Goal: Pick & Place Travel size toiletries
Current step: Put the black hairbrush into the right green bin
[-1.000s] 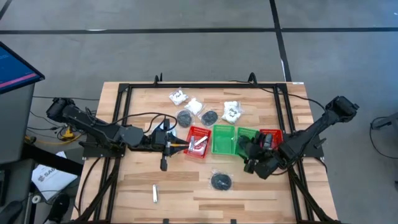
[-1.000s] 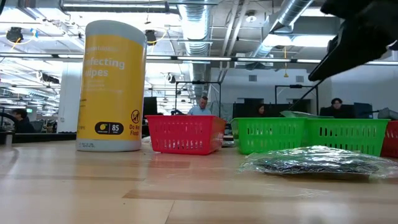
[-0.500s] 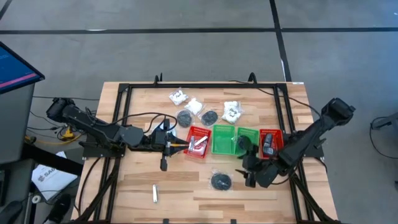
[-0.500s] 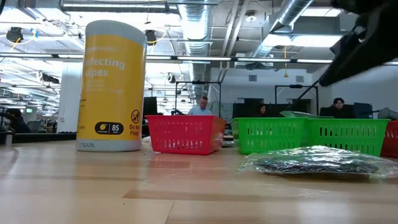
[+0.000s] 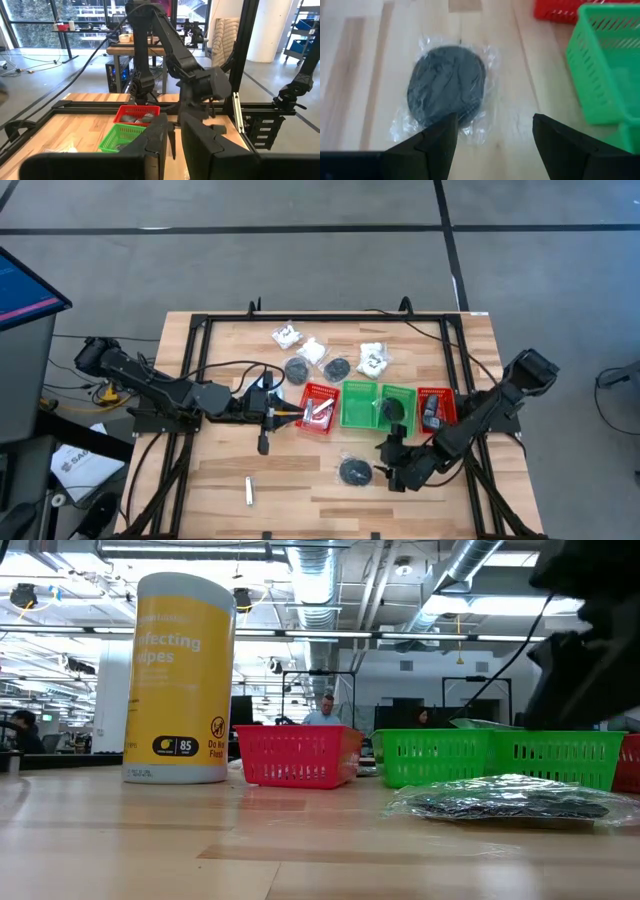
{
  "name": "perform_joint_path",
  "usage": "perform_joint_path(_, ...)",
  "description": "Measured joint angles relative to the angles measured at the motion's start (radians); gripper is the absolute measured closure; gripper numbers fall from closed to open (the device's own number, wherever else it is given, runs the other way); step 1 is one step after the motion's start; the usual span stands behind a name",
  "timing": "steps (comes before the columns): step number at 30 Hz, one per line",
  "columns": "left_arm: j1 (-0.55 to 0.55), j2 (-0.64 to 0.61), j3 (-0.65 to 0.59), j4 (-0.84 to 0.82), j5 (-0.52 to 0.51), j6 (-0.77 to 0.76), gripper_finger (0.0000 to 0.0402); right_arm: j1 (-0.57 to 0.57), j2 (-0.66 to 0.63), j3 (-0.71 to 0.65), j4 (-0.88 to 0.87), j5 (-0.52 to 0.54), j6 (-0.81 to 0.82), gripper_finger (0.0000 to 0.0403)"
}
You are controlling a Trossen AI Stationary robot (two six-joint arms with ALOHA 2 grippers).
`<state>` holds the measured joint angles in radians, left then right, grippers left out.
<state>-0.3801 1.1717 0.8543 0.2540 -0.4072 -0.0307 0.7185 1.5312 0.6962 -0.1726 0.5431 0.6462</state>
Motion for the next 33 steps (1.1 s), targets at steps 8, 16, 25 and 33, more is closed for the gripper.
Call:
perform_joint_path(8,0.0,0.0,0.0,0.0,0.0,0.0,0.0355,-0.001,0.098,0.03,-0.007,-0.035,0.0,0.0159)
perform_joint_path(16,0.0,0.0,0.0,0.0,0.0,0.0,0.0355,-0.001,0.19,0.048,-0.003,-0.051,0.001,0.016)
perform_joint_path(25,0.0,0.0,0.0,0.0,0.0,0.0,0.0355,-0.001,0.2,0.05,0.006,-0.072,0.001,0.0272)
perform_joint_path(33,0.0,0.0,0.0,0.0,0.0,0.0,0.0355,-0.021,0.2,0.049,0.006,-0.099,-0.027,0.0388)
